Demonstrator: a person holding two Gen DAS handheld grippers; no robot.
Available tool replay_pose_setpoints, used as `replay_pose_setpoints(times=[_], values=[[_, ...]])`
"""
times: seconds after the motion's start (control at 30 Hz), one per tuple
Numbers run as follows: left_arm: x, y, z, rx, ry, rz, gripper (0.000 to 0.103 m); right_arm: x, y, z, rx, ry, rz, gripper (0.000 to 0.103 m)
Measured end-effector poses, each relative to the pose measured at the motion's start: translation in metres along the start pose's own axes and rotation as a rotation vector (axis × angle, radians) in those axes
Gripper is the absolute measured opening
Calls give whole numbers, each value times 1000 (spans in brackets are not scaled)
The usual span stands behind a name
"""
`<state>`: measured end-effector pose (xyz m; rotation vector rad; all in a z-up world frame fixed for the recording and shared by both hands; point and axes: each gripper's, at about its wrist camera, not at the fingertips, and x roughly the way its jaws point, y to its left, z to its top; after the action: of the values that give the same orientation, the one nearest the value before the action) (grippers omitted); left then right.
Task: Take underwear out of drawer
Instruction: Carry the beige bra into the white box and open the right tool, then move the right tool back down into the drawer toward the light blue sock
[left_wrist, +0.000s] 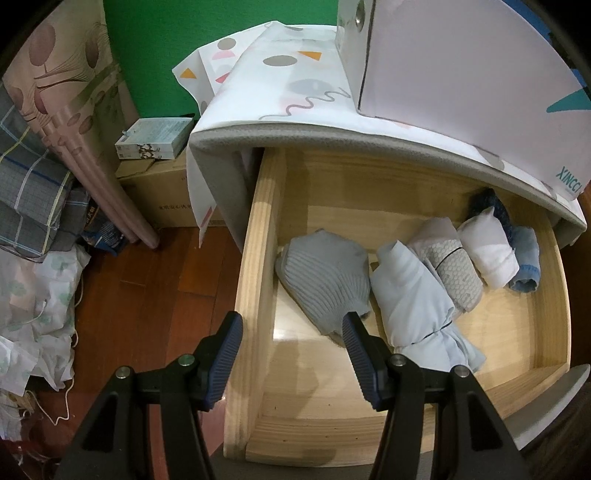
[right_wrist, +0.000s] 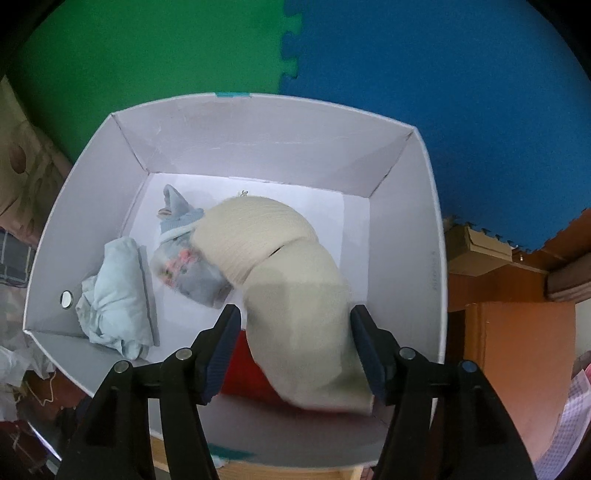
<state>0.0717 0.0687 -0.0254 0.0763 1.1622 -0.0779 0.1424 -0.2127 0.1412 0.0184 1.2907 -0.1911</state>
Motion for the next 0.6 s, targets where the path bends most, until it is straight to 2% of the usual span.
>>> replay_pose_setpoints(times=[0.27,0.6], values=[[2,0,-1,3,10,14,58,-37,-16,-23,4,-51,2,61],[4,1,-1,6,15,29,58,-65,-25,-94,-17,-55,58,61]])
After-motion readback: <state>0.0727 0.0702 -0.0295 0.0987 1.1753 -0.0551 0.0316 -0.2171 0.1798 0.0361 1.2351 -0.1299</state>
